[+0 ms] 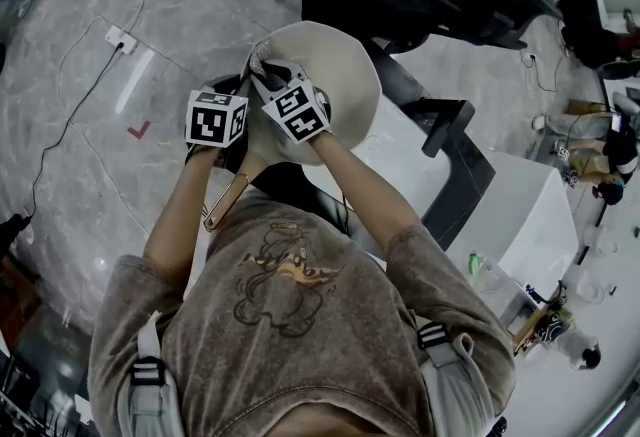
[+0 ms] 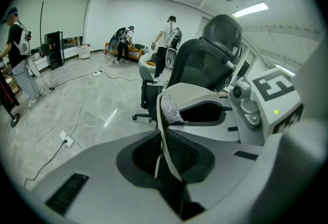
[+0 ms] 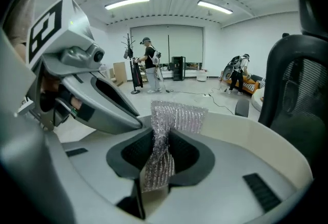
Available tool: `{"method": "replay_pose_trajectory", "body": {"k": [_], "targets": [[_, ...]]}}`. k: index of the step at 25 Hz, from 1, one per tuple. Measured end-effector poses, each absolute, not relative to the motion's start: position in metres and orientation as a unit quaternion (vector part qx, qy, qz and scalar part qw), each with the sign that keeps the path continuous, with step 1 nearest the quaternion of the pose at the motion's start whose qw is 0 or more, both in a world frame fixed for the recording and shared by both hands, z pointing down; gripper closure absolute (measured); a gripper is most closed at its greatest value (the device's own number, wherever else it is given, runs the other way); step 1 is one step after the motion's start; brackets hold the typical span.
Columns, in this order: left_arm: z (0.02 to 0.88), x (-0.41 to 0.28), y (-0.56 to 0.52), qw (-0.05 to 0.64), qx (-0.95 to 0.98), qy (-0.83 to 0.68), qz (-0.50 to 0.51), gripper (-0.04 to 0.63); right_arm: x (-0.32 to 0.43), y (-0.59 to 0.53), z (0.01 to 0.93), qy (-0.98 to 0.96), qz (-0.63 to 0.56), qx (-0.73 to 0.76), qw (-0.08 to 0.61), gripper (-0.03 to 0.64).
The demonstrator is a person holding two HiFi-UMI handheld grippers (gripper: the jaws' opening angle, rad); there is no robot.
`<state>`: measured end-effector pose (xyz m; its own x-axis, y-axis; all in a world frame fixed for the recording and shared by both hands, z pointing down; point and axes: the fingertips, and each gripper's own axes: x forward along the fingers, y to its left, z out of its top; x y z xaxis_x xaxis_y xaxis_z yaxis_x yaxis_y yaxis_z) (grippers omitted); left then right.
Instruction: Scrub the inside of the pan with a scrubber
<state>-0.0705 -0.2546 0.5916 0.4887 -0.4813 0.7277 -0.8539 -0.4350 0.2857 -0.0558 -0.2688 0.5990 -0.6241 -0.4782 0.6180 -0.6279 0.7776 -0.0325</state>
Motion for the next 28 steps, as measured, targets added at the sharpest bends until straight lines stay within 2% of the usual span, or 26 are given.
{"method": "replay_pose_trajectory", "body": {"k": [5, 15, 28], "targets": [[0.591, -0.071, -0.253, 0.333, 0.8, -0.41, 0.286, 0.55, -0.05, -0.286, 0.608, -0.881, 0.092, 0.317, 0.34, 0.508], [0.592, -0.069, -0.253, 0.33, 0.801, -0.403, 0.295, 0.549, 0.013, -0.32, 0.615, -0.837, 0.067, 0.372, 0.396, 0.508], [0.592, -0.069, -0.254, 0.32, 0.801, -0.4, 0.309, 0.549, 0.073, -0.305, 0.61, -0.794, 0.012, 0.353, 0.495, 0.508]]}}
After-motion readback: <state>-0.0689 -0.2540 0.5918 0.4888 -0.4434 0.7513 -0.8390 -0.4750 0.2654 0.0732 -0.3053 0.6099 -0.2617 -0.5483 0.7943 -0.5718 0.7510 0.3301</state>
